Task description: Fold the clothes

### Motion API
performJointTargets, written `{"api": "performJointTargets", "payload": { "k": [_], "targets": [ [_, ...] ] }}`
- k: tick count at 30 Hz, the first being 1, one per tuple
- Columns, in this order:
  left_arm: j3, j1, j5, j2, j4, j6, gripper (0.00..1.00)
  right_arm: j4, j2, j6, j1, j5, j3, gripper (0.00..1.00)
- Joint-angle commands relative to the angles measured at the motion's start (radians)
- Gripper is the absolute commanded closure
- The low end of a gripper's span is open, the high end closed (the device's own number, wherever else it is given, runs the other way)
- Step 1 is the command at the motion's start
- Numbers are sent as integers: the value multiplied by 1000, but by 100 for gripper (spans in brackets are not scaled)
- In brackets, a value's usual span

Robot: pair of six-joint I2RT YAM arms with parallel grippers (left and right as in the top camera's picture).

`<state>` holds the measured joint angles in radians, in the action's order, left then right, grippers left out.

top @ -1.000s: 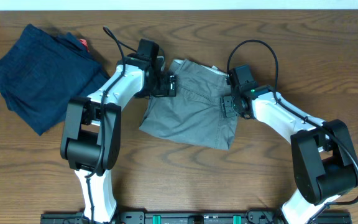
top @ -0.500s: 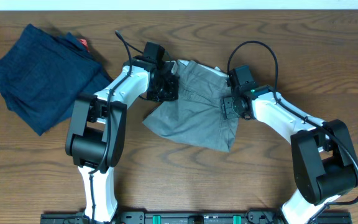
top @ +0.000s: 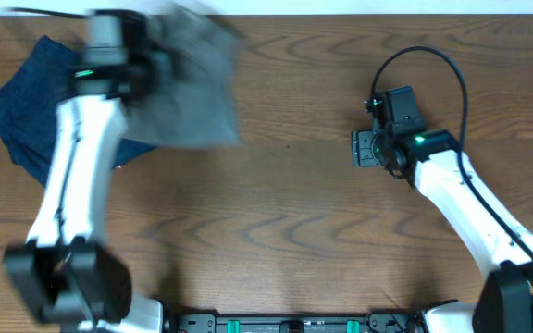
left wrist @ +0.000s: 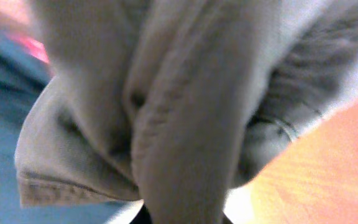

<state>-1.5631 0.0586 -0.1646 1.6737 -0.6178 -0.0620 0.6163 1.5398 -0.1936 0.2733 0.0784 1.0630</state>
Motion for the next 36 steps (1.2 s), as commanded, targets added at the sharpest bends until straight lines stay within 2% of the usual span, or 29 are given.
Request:
{"api": "performJointTargets", "payload": {
  "k": [1, 7, 11, 14, 15, 16, 18, 20, 21, 26, 31, 33, 36],
  "targets": [
    [-20, 114, 99, -61, 29, 25, 94, 10, -30, -3, -12, 0, 0, 29],
    [-5, 333, 98, -18, 33, 19, 94, 31, -32, -3, -12, 0, 0, 29],
    [-3, 425, 98, 62, 30, 11, 94, 28, -33, -3, -10, -1, 0, 29],
    [-3, 480, 98, 116, 24, -45, 92, 40, -33, -3, -10, -3, 0, 29],
    [-3, 494, 98, 128, 21, -60, 89, 46, -33, -3, -11, -4, 0, 29],
    [-3, 508, 98, 140, 17, -76, 83, 51, -33, -3, -11, -4, 0, 29],
    [-3, 529, 98, 153, 9, -86, 53, 54, -33, -3, -11, -4, 0, 29],
    [-3, 544, 98, 154, 5, -86, 7, 50, -33, -3, -11, -4, 0, 28],
    [-3, 551, 97, 154, 6, -86, 2, 49, -33, -3, -11, -4, 0, 28],
    [-4, 574, 72, 139, 7, -169, 2, 53, -33, -3, -11, -4, 0, 28],
    [-7, 576, -262, 82, 65, -168, 2, 53, -33, -2, -13, 1, 0, 28],
    [-7, 565, -333, 56, 92, -168, 2, 54, -32, -2, -13, 0, 0, 28],
    [-7, 548, -341, 37, 118, -168, 2, 55, -32, -3, -13, 0, 0, 28]
  ]
}}
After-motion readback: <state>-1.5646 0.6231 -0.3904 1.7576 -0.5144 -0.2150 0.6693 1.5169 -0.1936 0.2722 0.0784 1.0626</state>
